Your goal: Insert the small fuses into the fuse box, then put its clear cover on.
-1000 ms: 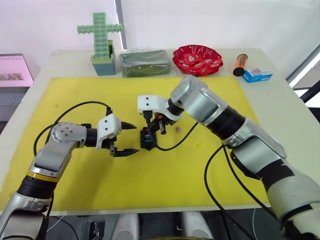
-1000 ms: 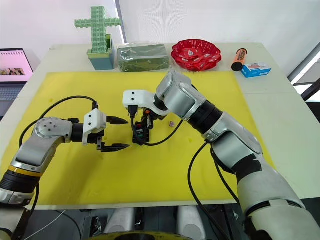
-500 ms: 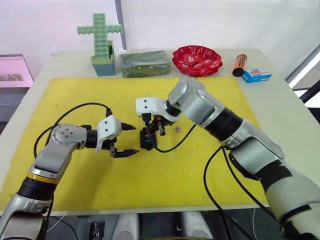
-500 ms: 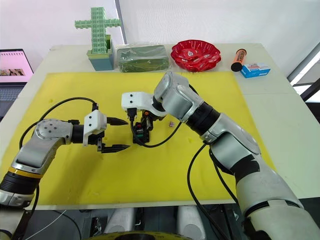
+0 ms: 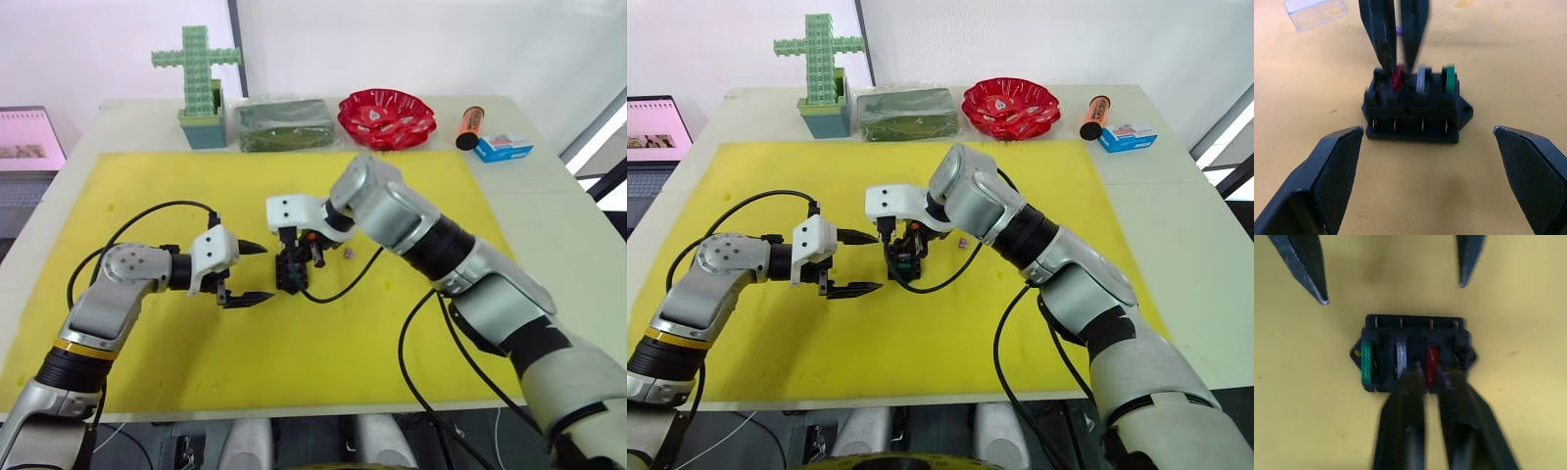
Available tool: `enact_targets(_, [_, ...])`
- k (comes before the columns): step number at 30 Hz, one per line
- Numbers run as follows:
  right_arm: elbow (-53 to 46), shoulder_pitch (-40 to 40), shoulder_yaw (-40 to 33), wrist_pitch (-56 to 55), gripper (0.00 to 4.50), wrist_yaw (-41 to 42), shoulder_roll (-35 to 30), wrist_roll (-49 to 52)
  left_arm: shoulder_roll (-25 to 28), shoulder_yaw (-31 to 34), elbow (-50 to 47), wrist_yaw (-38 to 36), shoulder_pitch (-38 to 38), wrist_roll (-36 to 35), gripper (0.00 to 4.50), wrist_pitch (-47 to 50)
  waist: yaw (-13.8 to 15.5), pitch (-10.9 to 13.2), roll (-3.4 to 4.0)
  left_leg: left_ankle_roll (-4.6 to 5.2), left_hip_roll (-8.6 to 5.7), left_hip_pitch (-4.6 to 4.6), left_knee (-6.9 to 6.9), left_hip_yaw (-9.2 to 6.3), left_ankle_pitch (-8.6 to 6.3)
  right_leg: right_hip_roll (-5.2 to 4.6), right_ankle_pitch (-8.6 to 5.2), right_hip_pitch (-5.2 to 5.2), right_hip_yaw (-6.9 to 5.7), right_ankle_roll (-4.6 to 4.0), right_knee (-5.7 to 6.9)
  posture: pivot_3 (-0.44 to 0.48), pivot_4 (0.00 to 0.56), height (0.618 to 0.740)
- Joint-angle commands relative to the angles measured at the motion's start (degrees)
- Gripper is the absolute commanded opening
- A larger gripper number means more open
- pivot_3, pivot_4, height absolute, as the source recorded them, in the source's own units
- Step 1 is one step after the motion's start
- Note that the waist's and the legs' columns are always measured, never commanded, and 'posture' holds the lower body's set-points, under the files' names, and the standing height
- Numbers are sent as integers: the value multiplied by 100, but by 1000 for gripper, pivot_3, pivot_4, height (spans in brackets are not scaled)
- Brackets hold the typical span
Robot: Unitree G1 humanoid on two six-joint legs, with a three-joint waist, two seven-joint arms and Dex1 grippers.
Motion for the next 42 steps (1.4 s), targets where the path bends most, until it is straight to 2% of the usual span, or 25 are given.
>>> enact_targets(1, [-16,32,94,93,971,78,29,-2,11,92,-93,-34,-106,6,4500,-113,5,-1,-1,0,0,0,0,-2,0,0,0,1,-1,0,0,0,150,740])
enact_targets(30, [-190,-337,-323,246,971,-16,-117,164,-85,85,81,-99,-225,78,4500,-217,4,0,-1,0,0,-3,0,-1,0,0,0,-2,-1,0,-1,0,150,740])
enact_targets(39, [-775,-370,-845,395,971,-102,-506,397,-94,87,92,-90,-242,96,4500,-213,2,1,-1,0,0,-5,-1,-1,0,0,0,-3,-1,0,-2,0,150,740])
enact_targets(42, [-1208,64,-1507,392,971,-517,-442,722,-78,117,124,-104,-266,78,4500,-204,2,0,-2,0,0,-5,-2,-1,0,0,0,-4,-1,0,-1,0,150,740])
